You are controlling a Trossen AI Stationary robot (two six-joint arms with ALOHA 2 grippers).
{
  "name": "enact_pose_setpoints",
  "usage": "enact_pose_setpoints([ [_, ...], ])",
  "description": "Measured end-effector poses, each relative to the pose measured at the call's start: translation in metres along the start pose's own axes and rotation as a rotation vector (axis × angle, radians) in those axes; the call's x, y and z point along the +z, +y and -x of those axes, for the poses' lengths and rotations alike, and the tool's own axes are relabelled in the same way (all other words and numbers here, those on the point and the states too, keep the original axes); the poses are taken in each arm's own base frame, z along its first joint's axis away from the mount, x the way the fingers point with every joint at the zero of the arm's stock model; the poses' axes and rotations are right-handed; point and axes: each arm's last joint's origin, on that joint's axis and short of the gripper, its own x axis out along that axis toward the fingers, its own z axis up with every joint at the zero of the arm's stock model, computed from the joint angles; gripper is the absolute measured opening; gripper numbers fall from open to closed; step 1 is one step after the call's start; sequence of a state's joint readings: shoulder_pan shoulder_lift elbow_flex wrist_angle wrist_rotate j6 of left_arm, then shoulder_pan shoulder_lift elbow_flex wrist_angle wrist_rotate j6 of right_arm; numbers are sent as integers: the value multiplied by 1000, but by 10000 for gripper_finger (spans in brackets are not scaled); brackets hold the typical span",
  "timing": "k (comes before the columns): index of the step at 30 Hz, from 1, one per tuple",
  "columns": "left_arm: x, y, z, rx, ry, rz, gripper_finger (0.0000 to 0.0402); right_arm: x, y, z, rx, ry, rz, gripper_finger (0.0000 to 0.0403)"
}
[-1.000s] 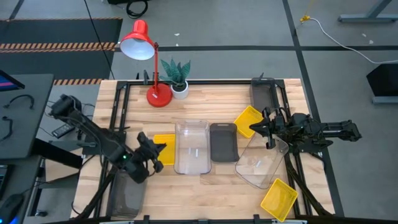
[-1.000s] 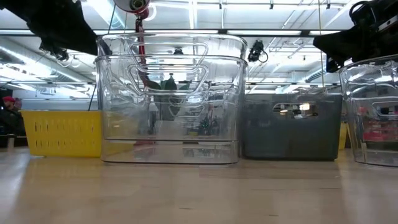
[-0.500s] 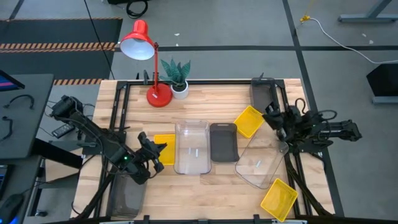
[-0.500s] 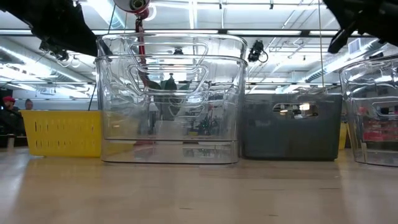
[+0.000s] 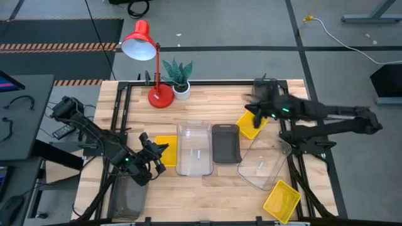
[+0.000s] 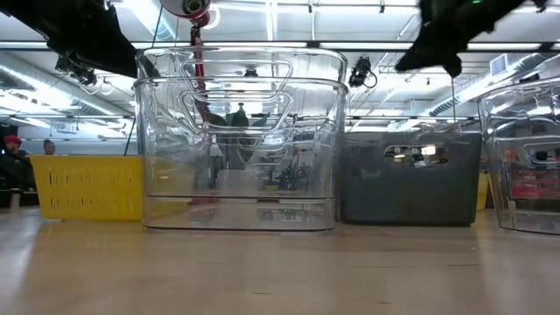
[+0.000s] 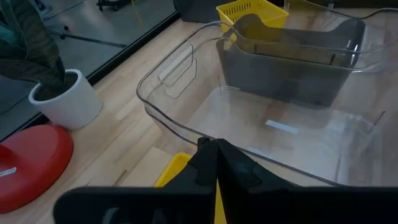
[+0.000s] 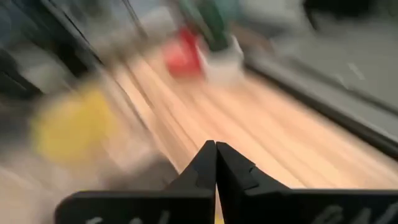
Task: Stack baskets by color
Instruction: Stack the top black bin on the middle right black bin
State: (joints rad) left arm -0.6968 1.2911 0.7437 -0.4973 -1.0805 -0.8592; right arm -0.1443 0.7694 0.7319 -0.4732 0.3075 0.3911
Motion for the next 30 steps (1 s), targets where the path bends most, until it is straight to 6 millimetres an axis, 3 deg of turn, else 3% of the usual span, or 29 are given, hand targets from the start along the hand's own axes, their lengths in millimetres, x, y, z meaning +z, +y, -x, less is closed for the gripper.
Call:
enact_pose_setpoints([
  [6, 0, 0, 0, -2, 2, 1, 15, 39, -8, -37, -259, 556, 124, 21],
  [12, 0, -1, 0, -6, 0, 7, 10, 39, -30, -68, -377, 938, 192, 78],
  [20, 0, -2, 1, -23, 9, 16, 21, 18, -59, -100, -347, 1068, 170, 172],
  [25, 0, -2, 1, -24, 8, 18, 11, 5, -72, -110, -371, 1076, 148, 172],
  [30, 0, -2, 1, -25, 8, 21, 10, -5, -82, -116, -406, 1057, 127, 138],
])
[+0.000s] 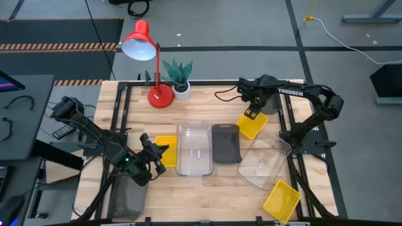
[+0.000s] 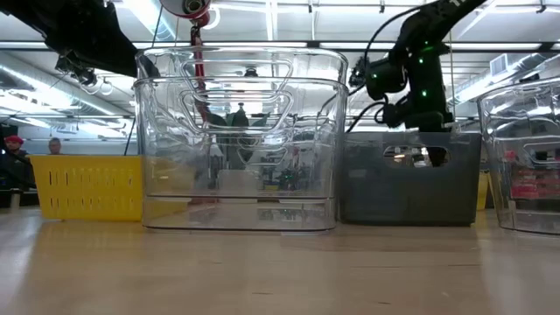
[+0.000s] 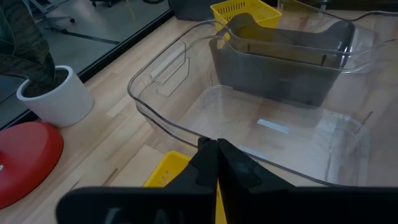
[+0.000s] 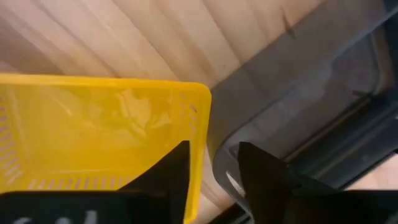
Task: Stack baskets by color
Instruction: Stack the top black bin on the middle right black bin
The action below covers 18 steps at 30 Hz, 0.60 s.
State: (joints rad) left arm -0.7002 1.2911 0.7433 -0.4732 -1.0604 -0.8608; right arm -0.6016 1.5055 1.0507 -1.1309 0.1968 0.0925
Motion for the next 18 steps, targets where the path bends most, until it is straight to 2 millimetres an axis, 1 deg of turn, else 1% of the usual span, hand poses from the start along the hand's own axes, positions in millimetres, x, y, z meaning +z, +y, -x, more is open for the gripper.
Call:
enact_pose_setpoints([
  [5, 0, 0, 0, -1, -2, 4, 19, -3, -6, -12, -5, 14, -20, 71],
  [8, 0, 0, 0, -1, -2, 4, 17, -5, -8, -16, -6, 27, -7, 26],
  [9, 0, 0, 0, -1, -2, 4, 14, -6, -8, -16, -10, 29, 0, 15],
  [11, 0, 0, 0, -2, -2, 4, 10, -7, -8, -14, -23, 28, 7, 11],
  [14, 0, 0, 0, -2, -2, 2, 9, -9, -5, 3, -55, 12, 9, 9],
  [16, 0, 0, 0, -2, -2, -2, 12, -10, -3, 22, -116, -18, -10, 7],
  [18, 0, 0, 0, -1, -2, -4, 17, -14, 2, 44, -169, -45, -26, 7],
])
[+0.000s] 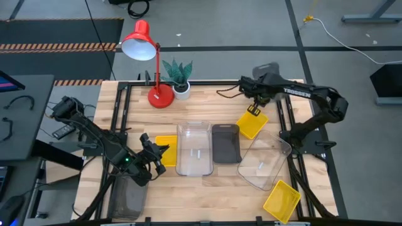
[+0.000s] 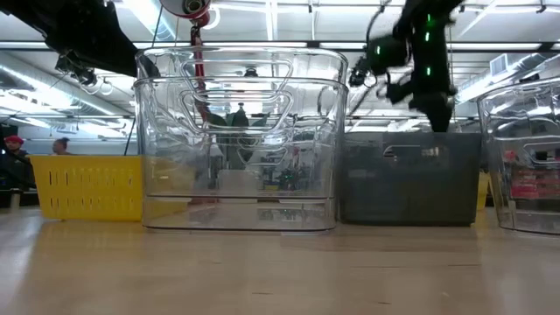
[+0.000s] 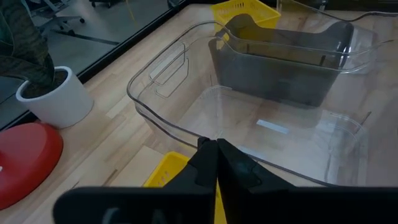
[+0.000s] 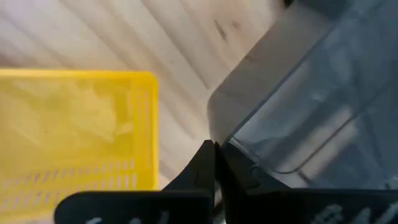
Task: Stack baskets by color
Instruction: Stack the top black bin on the middle right black bin
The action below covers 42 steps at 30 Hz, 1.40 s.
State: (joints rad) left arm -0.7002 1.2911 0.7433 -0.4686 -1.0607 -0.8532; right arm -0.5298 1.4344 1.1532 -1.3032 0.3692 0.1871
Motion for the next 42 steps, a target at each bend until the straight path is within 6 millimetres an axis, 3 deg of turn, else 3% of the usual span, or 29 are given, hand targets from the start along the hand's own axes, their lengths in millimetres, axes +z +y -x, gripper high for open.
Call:
enact_pose_setpoints([
  [5, 0, 0, 0, 0, 0, -1, 20, -12, 17, 68, 21, -83, -46, 5],
  [8, 0, 0, 0, 0, 0, -1, 14, -23, 40, 109, 116, -164, -46, 5],
  [12, 0, 0, 0, 0, 0, -2, 9, -38, 83, 148, 270, -237, -41, 5],
  [17, 0, 0, 0, 0, 0, -2, 17, -53, 155, 176, 456, -239, 14, 5],
  [22, 0, 0, 0, 0, 0, -3, 21, -59, 218, 183, 525, -212, 20, 5],
  [26, 0, 0, 0, 0, 0, -3, 13, -59, 248, 173, 478, -166, -9, 5],
  [33, 0, 0, 0, 0, 0, -1, 17, -50, 267, 152, 392, -110, -77, 5],
  [42, 0, 0, 0, -2, -1, 1, 15, -25, 266, 142, 415, -100, -152, 7],
])
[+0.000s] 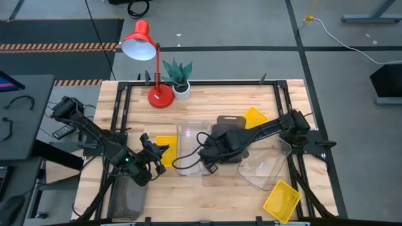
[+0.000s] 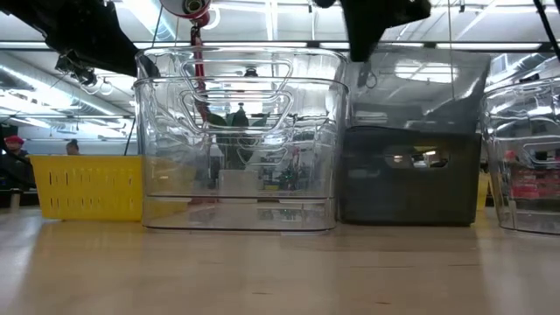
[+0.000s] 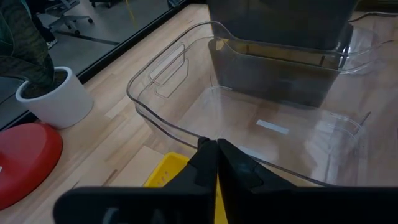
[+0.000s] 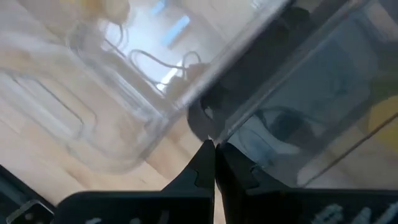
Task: Stack baskets by color
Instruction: Stack the top black bin on the middle right black bin
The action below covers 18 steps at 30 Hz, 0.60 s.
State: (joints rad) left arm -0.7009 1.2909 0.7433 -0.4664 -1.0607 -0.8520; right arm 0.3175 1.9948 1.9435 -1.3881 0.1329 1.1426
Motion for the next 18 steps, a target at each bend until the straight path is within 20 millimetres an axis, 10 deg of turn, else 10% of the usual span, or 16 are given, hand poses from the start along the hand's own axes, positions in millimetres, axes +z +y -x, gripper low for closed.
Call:
enact_pose_setpoints([
  [18, -2, -3, 6, -30, -5, -9, 11, -11, 5, 7, 48, 14, 40, 6],
])
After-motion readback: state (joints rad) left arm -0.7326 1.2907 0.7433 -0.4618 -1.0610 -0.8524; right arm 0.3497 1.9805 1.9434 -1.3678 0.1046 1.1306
